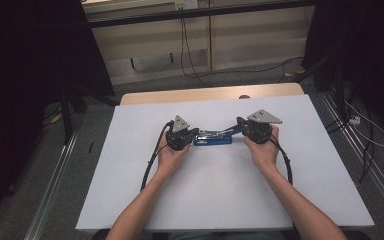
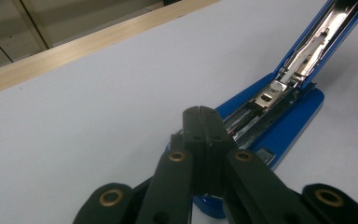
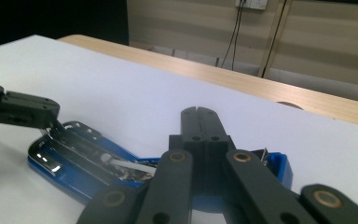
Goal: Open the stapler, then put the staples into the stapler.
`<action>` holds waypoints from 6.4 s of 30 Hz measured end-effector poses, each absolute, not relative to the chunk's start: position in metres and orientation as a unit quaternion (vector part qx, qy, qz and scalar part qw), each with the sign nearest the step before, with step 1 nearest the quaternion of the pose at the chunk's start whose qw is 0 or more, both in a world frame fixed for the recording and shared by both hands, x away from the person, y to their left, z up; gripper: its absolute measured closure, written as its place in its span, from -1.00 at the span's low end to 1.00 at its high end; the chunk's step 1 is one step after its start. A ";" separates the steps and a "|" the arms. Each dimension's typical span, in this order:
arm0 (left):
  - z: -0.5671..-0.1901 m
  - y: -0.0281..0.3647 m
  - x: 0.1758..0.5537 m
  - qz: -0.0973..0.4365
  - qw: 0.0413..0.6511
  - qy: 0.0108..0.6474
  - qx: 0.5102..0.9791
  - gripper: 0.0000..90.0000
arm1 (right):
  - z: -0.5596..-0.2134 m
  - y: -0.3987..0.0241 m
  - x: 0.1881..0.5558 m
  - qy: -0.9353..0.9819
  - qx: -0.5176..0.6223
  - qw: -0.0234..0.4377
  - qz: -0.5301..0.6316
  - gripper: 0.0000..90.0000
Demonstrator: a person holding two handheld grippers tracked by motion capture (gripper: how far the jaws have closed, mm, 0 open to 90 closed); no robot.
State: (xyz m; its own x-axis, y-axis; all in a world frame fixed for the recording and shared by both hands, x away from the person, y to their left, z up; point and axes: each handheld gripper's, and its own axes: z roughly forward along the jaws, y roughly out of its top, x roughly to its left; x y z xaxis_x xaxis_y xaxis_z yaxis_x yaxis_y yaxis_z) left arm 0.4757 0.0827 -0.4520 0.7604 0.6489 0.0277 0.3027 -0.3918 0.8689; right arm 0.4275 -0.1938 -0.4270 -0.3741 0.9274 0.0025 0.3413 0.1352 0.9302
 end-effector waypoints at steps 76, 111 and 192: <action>-0.431 0.096 0.471 0.145 0.510 0.323 0.785 0.21 | -0.443 -0.223 0.423 0.707 0.464 0.262 0.465 0.62; -0.417 0.143 0.431 0.178 0.494 0.349 0.776 -0.90 | -0.429 -0.240 0.398 0.694 0.464 0.262 0.484 -0.76; -0.418 0.198 0.328 0.223 0.487 0.345 0.771 -0.90 | -0.429 -0.303 0.408 0.760 0.501 0.162 0.380 -0.85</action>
State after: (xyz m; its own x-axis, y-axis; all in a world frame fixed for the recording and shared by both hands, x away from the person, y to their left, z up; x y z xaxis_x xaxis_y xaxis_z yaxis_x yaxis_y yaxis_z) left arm 0.3280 0.1977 -0.4184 0.6627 0.7488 0.0067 0.3152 -0.2871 0.9046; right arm 0.4080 -0.3034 -0.4288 -0.4446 0.8855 0.1346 0.6395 0.2086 0.7400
